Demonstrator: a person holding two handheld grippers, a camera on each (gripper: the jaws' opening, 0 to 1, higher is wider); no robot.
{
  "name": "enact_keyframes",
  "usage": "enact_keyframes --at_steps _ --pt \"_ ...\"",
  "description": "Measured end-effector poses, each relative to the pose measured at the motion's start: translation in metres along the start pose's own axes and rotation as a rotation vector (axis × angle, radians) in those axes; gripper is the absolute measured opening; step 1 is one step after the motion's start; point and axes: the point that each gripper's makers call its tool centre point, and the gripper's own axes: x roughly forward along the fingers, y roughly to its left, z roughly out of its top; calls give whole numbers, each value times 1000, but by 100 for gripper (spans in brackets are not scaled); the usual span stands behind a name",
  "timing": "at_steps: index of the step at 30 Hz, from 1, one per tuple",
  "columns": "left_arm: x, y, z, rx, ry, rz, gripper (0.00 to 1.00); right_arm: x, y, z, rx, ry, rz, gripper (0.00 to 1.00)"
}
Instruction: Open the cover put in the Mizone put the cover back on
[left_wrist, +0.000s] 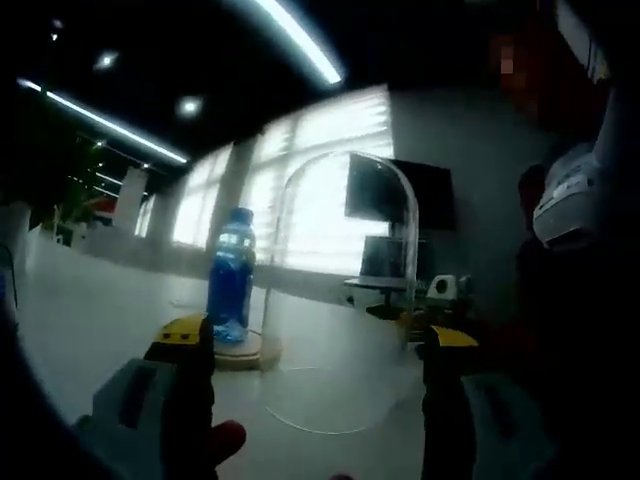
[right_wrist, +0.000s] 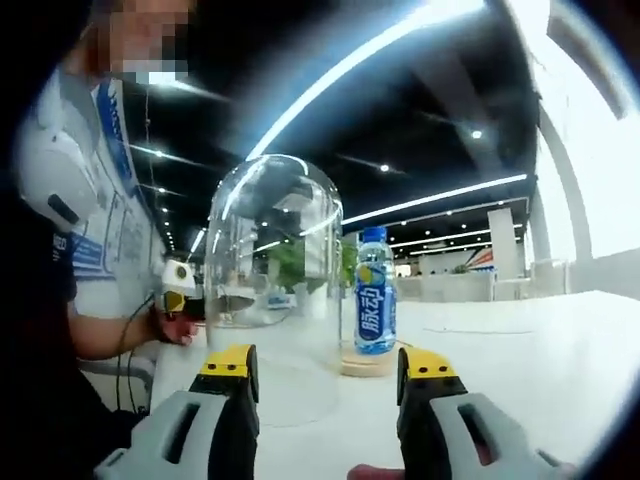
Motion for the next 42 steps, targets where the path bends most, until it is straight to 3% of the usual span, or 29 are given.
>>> enact_keyframes --at_steps 4,8,12,16,18,21,27,31,36,42 --pt "5 6 5 94 11 45 74 5 21 0 57 17 115 61" --pt "13 -1 11 0 26 -32 77 16 32 -2 43 40 154 65" --pt "25 -8 4 22 98 -87 81 36 40 -3 25 77 202 66" --pt "33 -12 4 56 104 -112 79 53 53 -5 -1 113 274 66" --pt "36 -11 2 38 124 -121 78 61 54 -6 -10 125 278 70" --pt "39 -10 0 44 139 -126 77 69 47 -8 -21 150 255 68" --pt "46 -7 -4 49 174 -151 75 73 50 -3 34 153 297 70" --pt "54 -3 -5 10 176 -164 67 76 54 0 17 162 327 72" --pt "63 -5 -11 -37 203 -203 70 83 57 0 4 191 361 75" --pt "71 -8 -19 17 246 -224 74 88 51 -4 42 215 409 78"
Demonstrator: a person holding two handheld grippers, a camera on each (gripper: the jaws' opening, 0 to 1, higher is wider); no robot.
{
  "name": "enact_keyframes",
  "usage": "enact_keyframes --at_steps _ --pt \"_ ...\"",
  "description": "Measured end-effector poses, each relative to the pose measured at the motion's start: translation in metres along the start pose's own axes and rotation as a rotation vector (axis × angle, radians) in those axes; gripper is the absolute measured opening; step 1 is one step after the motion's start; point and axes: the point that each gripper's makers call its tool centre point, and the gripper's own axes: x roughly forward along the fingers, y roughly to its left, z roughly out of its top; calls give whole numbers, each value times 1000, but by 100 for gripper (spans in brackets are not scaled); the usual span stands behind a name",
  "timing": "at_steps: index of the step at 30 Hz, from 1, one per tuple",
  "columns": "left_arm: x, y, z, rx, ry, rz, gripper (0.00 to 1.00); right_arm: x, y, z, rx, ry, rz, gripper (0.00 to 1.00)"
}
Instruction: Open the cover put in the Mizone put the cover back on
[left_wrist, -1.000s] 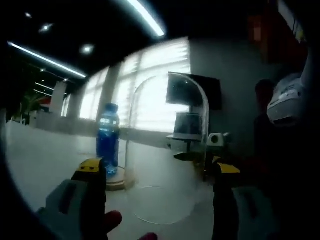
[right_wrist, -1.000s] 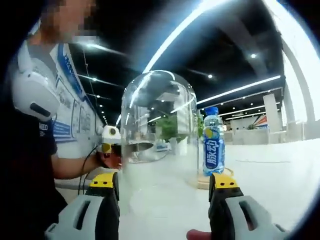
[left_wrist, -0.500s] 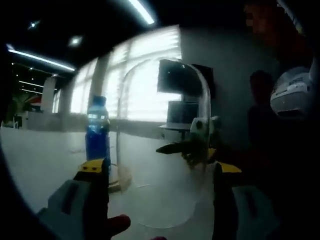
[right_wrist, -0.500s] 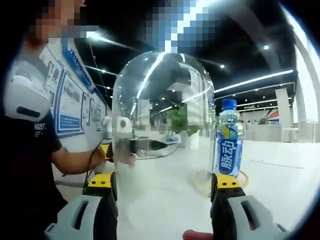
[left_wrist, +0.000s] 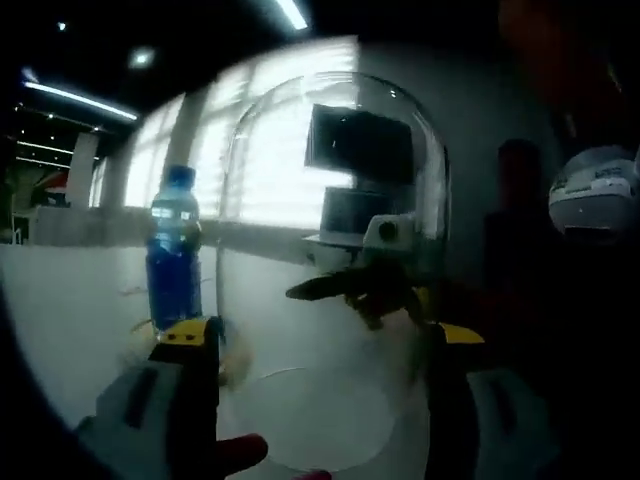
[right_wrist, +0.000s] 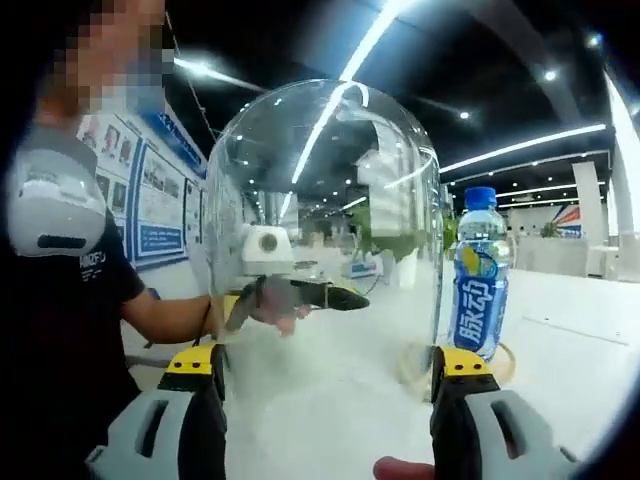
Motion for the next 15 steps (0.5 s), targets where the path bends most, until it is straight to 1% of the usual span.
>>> enact_keyframes --at_steps 2,5,7,12,15 --pt "1 1 0 2 6 -10 73 2 -1 0 6 5 16 79" --pt "2 3 0 7 21 -35 73 6 -5 -2 26 32 38 82" --pt "3 3 -1 9 26 -47 73 8 -5 -1 8 46 48 83" --pt "2 3 -3 21 23 -81 73 10 -7 -1 -6 48 88 85" --pt "2 4 -6 -6 37 -119 73 11 -7 -1 -16 54 118 85"
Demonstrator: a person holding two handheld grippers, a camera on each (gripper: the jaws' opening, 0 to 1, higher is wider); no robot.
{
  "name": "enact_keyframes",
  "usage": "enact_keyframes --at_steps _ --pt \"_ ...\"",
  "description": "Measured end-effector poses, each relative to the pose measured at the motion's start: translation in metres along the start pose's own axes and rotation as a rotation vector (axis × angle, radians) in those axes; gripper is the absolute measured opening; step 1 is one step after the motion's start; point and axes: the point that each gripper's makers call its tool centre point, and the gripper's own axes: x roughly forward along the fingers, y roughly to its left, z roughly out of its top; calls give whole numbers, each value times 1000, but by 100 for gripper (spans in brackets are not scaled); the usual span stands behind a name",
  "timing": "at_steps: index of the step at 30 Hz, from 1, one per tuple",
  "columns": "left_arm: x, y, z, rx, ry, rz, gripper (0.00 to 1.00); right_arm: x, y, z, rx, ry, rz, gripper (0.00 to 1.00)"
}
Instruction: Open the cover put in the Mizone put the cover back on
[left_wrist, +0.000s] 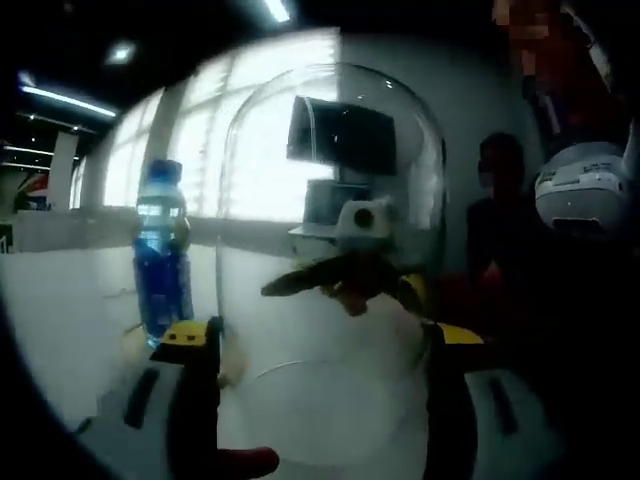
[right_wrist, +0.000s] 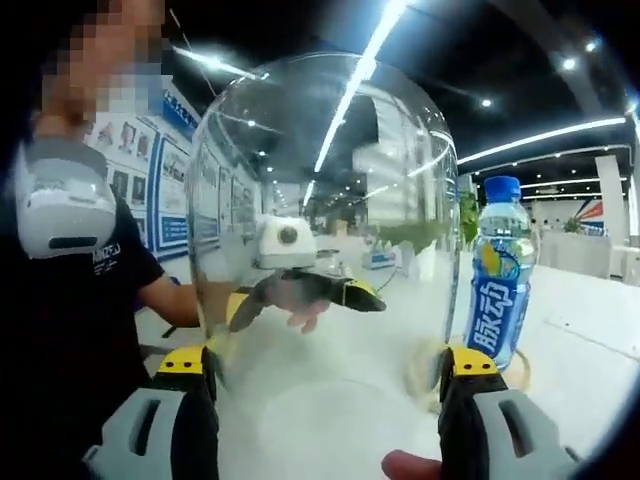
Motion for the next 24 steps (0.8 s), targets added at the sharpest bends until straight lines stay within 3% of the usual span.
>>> enact_keyframes --at_steps 9,24 --pt "6 2 -4 1 17 -57 74 5 -1 0 1 -39 90 89" --pt "13 4 -4 25 20 -86 76 8 -3 2 10 -53 96 90"
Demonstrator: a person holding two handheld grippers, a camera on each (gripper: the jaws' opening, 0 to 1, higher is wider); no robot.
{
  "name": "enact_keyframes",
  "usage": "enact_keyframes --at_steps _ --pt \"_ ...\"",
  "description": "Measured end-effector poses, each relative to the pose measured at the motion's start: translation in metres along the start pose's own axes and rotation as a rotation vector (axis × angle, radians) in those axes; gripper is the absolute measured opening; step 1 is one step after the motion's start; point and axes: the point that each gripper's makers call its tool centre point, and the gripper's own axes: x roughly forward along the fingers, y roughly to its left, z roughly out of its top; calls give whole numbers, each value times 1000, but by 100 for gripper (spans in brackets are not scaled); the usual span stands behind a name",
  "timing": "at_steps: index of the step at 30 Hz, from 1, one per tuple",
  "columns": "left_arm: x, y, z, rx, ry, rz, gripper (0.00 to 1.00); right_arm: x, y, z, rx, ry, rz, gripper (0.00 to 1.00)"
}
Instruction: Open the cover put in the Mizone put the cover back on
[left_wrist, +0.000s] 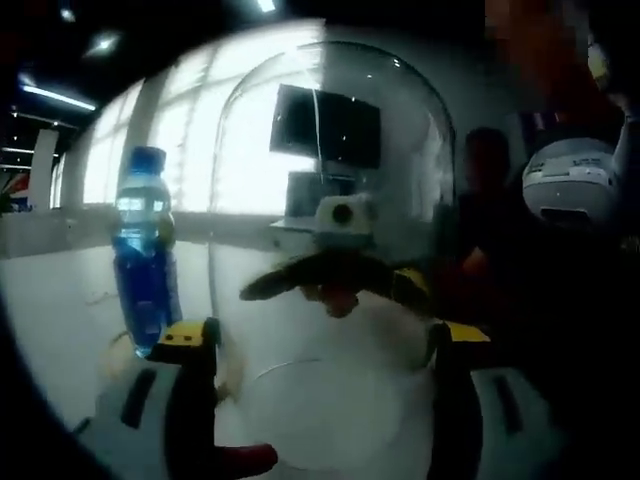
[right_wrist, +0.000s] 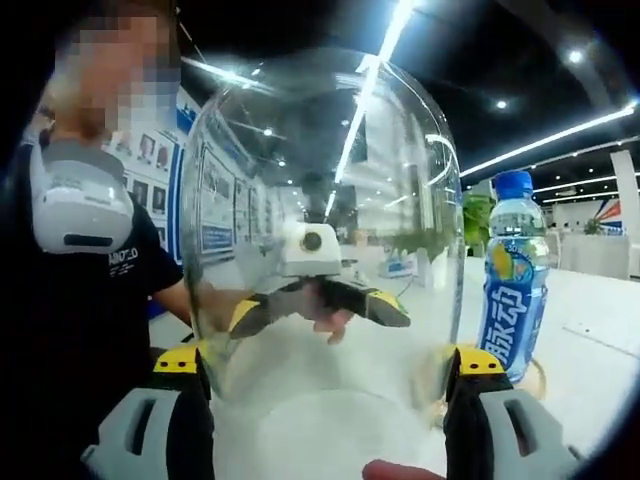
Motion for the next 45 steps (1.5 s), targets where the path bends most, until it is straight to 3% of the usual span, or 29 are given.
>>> enact_keyframes --at_steps 3,5,20,25,35,45 --pt "0 0 1 -7 -40 4 77 0 0 1 4 -39 -1 90" --pt "0 0 2 -13 -70 6 77 -1 0 6 8 -129 -10 90" --pt "5 -1 4 -16 -65 38 81 2 7 7 6 -104 -23 90" --pt "4 -2 4 -21 -101 47 82 0 4 6 6 -116 -28 90" --pt "4 -1 6 -30 -118 62 83 0 2 5 7 -134 -33 90" --pt "5 -2 7 -11 -91 54 82 0 2 4 7 -129 -39 90"
